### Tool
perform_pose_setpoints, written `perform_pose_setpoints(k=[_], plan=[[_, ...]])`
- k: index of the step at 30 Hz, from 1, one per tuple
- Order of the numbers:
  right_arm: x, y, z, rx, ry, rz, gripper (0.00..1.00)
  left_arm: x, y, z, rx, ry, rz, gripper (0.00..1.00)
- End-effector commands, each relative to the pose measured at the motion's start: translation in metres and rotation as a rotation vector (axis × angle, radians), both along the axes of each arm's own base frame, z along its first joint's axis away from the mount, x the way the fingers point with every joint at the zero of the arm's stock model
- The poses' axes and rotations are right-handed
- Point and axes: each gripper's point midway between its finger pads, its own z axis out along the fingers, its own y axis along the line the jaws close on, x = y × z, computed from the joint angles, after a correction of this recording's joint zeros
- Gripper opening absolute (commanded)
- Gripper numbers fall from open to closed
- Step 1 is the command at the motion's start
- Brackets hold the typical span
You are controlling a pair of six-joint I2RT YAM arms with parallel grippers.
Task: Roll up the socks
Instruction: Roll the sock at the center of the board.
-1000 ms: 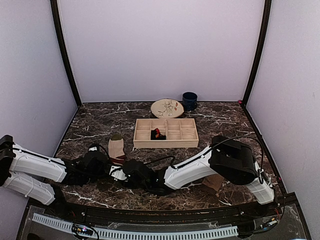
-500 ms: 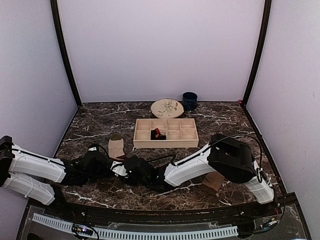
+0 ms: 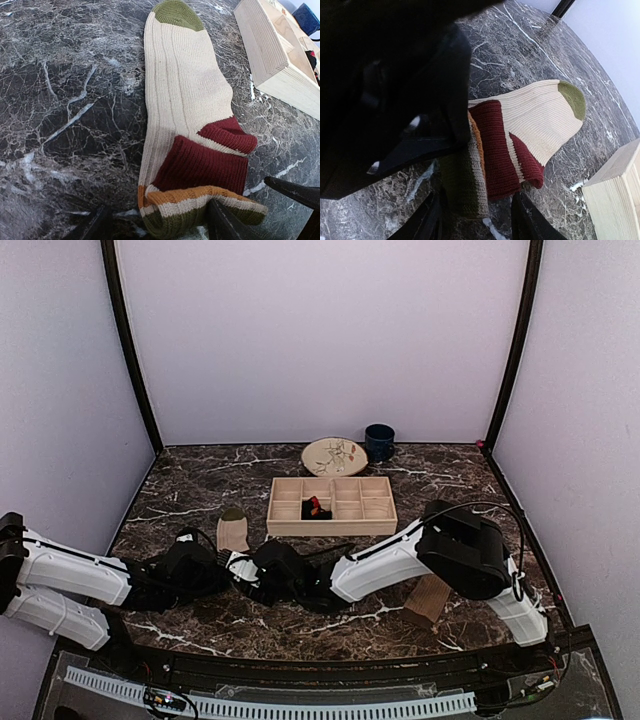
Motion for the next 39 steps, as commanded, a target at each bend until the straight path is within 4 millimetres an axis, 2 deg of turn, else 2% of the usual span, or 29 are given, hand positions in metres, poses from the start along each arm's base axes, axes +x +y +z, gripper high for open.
perform_pose_setpoints(k=[1,8,21,32,39], plan=[[-0.001,0.011,0.005,0.038,0.053,0.020,0.45,-0.012,0.011,-0.015,0.038,0.055,-0.006,0.68],[-0.002,0.019,-0.002,0.033,0.098,0.038,0.42,-0.013,0.012,-0.017,0.036,0.055,-0.006,0.68],[0.001,0.013,-0.014,0.012,0.141,0.022,0.35,-0.013,0.012,-0.017,0.030,0.051,-0.007,0.68],[-0.001,0.021,-0.020,0.024,0.207,0.050,0.27,-0.011,0.005,-0.018,0.019,0.057,-0.021,0.67],[0.000,0.026,-0.022,0.038,0.274,0.059,0.07,-0.011,0.007,-0.016,0.017,0.052,-0.017,0.68]])
